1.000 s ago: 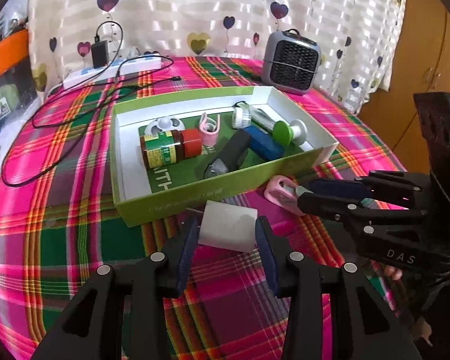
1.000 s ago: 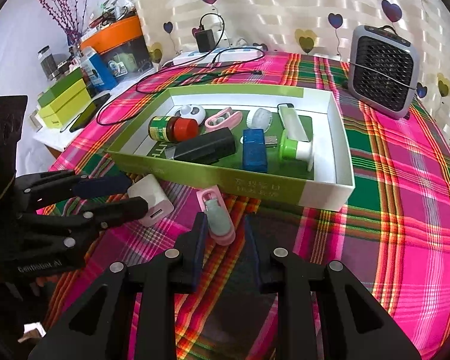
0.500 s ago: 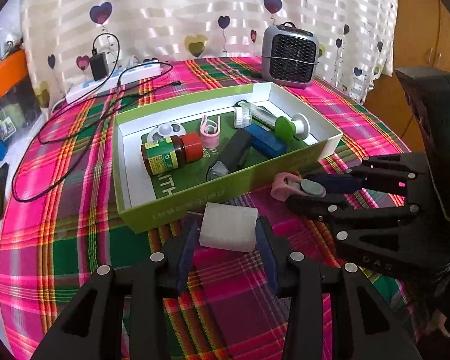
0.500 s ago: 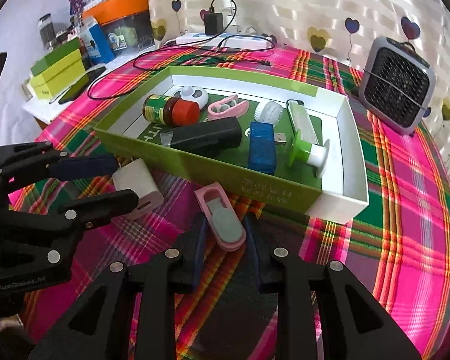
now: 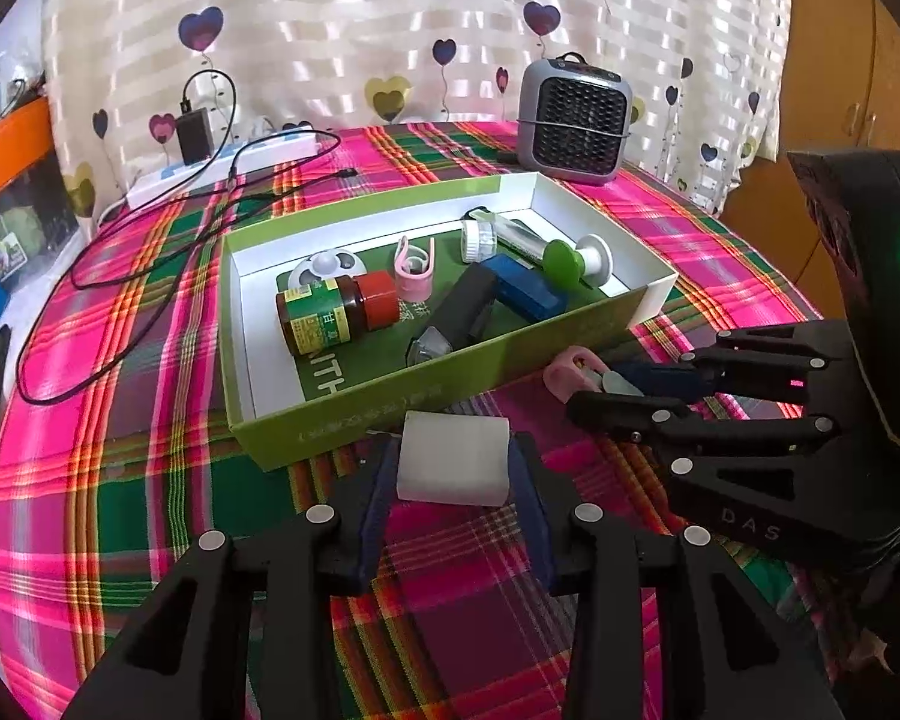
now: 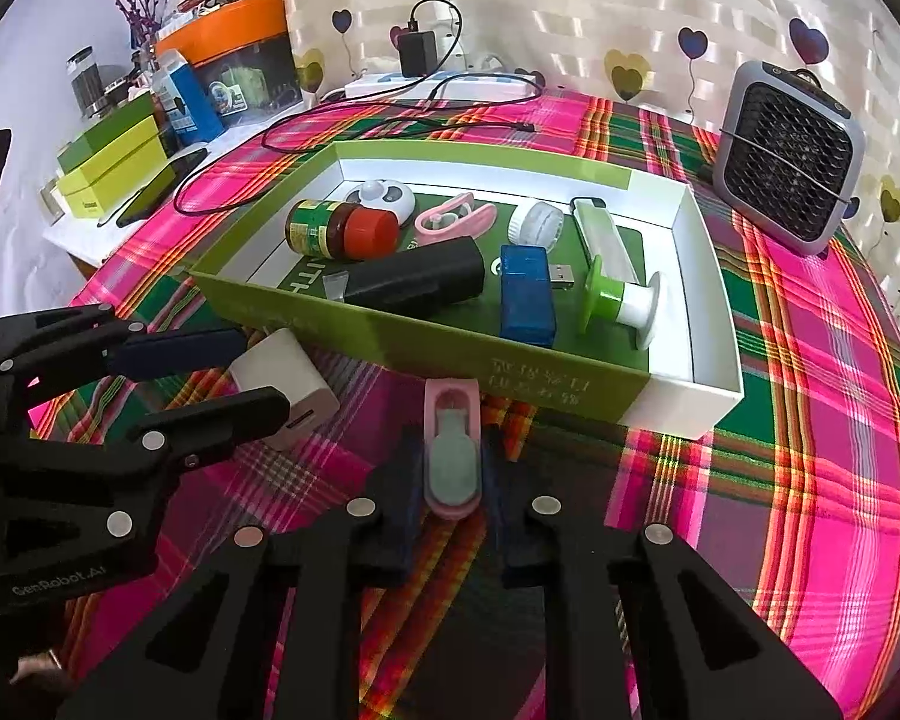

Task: Organize rigid objects
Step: 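Close the left tool on the white charger while the right tool lifts the pink holder, then carry the white charger with the left tool and pink holder with the right tool toward the box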

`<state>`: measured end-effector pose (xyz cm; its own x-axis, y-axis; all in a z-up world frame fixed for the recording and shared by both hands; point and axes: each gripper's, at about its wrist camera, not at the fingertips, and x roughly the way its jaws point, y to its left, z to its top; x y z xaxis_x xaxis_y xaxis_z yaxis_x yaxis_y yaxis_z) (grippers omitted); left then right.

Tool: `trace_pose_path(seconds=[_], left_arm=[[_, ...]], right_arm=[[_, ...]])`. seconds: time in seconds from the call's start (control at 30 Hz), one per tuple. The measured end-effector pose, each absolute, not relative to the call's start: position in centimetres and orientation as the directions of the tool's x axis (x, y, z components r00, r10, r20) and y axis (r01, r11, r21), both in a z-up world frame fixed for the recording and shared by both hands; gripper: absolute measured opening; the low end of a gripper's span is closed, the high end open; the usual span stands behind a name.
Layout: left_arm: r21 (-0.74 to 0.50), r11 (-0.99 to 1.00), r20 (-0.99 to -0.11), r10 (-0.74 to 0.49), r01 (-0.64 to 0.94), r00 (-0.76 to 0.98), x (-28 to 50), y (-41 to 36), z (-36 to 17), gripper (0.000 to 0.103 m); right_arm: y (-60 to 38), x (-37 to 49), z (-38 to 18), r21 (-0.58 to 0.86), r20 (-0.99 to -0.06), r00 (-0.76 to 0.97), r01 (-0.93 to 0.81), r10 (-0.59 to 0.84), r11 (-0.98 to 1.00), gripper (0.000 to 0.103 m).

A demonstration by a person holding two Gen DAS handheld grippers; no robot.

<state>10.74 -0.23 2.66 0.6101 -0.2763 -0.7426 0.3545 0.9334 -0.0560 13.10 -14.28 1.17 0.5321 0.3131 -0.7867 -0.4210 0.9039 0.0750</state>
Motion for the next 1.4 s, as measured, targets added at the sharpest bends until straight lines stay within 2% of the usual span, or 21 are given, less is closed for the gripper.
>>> trace_pose_path(seconds=[0.9, 0.93, 0.97, 1.0, 1.17, 1.23, 1.3, 1.4], left_arm=[[-0.069, 0.922, -0.696, -0.318, 0.38, 0.644, 9.1, 0.2, 3.9, 0.036], [-0.066, 0.923, -0.694, -0.317, 0.38, 0.647, 9.0, 0.2, 4.0, 0.019], [-0.057, 0.924, -0.691, -0.311, 0.379, 0.653, 9.0, 0.2, 4.1, 0.009], [-0.059, 0.922, -0.69, -0.314, 0.382, 0.652, 9.1, 0.2, 4.2, 0.006], [-0.087, 0.917, -0.705, -0.332, 0.389, 0.626, 9.0, 0.4, 3.6, 0.008], [-0.101, 0.915, -0.705, -0.342, 0.39, 0.621, 8.8, 0.6, 3.6, 0.021], [-0.098, 0.919, -0.711, -0.333, 0.382, 0.619, 8.7, 0.6, 3.4, 0.03], [-0.111, 0.925, -0.721, -0.327, 0.364, 0.611, 8.5, 0.7, 3.3, 0.034]], right_arm=[[-14.5, 12.6, 1.7, 0.111, -0.767, 0.544, -0.41, 0.34, 0.905, 0.018], [-14.5, 12.5, 1.7, 0.111, -0.765, 0.546, -0.41, 0.341, 0.905, 0.018], [-14.5, 12.4, 1.8, 0.112, -0.763, 0.548, -0.411, 0.343, 0.905, 0.018], [-14.5, 12.4, 1.9, 0.112, -0.762, 0.549, -0.412, 0.344, 0.904, 0.018], [-14.5, 12.2, 1.9, 0.115, -0.761, 0.548, -0.412, 0.347, 0.904, 0.018], [-14.5, 12.1, 1.8, 0.116, -0.763, 0.547, -0.41, 0.346, 0.905, 0.018], [-14.5, 12.1, 1.8, 0.117, -0.762, 0.547, -0.41, 0.347, 0.904, 0.018], [-14.6, 12.1, 1.8, 0.123, -0.76, 0.545, -0.412, 0.352, 0.903, 0.018]])
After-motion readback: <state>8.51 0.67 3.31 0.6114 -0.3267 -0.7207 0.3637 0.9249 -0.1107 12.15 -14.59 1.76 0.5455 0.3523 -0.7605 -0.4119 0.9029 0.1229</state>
